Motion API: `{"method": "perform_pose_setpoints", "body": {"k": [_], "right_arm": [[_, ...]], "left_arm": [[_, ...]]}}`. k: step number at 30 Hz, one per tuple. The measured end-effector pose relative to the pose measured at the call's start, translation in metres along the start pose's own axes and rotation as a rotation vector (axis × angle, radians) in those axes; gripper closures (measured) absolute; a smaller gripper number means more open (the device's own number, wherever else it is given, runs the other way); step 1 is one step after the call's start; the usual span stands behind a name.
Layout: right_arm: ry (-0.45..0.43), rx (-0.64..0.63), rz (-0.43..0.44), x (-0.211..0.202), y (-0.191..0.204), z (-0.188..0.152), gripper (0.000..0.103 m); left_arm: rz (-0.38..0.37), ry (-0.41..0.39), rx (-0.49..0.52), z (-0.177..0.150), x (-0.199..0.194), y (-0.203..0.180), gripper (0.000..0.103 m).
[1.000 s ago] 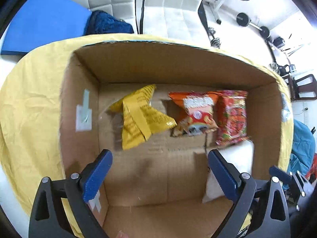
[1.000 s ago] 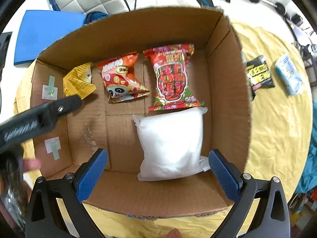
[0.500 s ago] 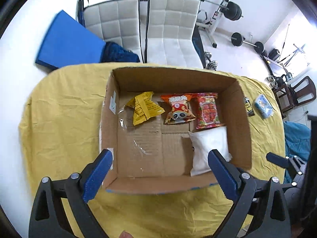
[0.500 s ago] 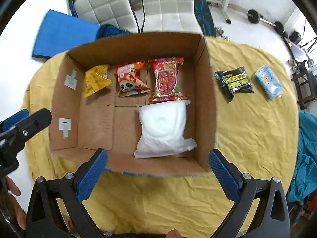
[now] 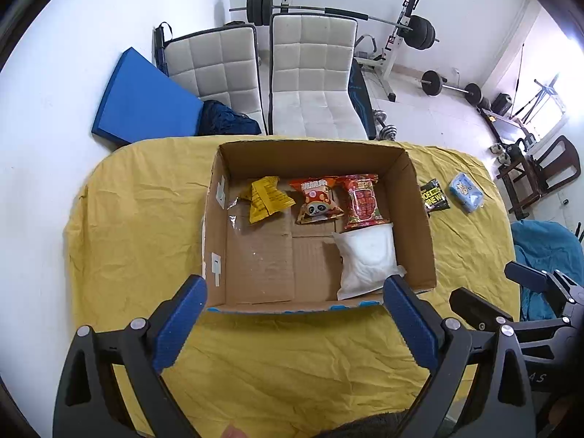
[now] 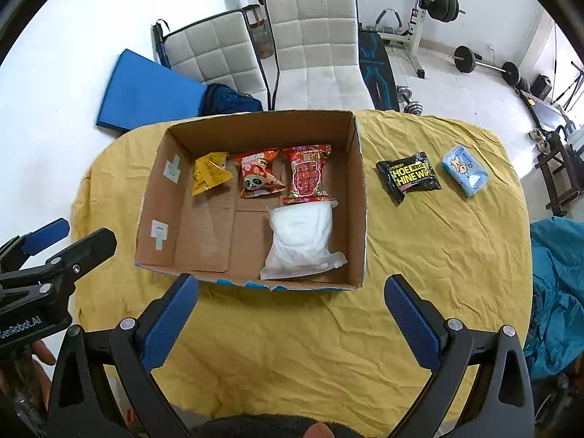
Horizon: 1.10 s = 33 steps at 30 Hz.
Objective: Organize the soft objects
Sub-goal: 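Carry the yellow wrapper and white pack into the box and release both, then grasp the black shoe shine wipes with the left gripper while the right grasps the blue tissue pack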
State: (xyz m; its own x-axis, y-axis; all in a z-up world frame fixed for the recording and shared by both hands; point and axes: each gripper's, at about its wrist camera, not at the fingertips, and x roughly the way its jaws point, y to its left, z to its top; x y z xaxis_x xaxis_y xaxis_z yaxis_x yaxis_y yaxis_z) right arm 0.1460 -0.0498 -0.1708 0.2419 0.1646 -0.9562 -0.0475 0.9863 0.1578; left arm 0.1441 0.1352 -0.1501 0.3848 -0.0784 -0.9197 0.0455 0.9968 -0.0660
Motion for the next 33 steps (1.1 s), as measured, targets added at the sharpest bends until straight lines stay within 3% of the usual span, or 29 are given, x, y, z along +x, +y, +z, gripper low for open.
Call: {"method": "perform_pose_setpoints", "body": {"k": [9,15,22,26,29,33], "right_arm": [[-0.017,-0.001,0.037,-0.017,-0.012,-0.003,0.0],[-0.013,0.05,0.034,-0.015,-0.051,0.002,0.0],[0.01,0.179,-0.051,-0.009,-0.166,0.02,0.0],[0.057,0.199,-0.118,0.009,-0.24,0.04,0.0],[0.108,0.204,-0.121,0.033,-0.294,0.06,0.0],[0.193,0.168,-0.072,0.083,-0.349,0.091,0.0]], "left_arm": [[-0.007,0.012,-0.034,-0.001,-0.002,-0.013,0.004],[-0.04,0.038,0.009,0.017,0.014,-0.056,0.004],[-0.085,0.058,0.236,0.076,0.058,-0.16,0.004],[-0.074,0.108,0.409,0.117,0.111,-0.226,0.004],[-0.036,0.171,0.523,0.142,0.164,-0.268,0.004],[-0.01,0.312,0.635,0.154,0.234,-0.305,0.004]]}}
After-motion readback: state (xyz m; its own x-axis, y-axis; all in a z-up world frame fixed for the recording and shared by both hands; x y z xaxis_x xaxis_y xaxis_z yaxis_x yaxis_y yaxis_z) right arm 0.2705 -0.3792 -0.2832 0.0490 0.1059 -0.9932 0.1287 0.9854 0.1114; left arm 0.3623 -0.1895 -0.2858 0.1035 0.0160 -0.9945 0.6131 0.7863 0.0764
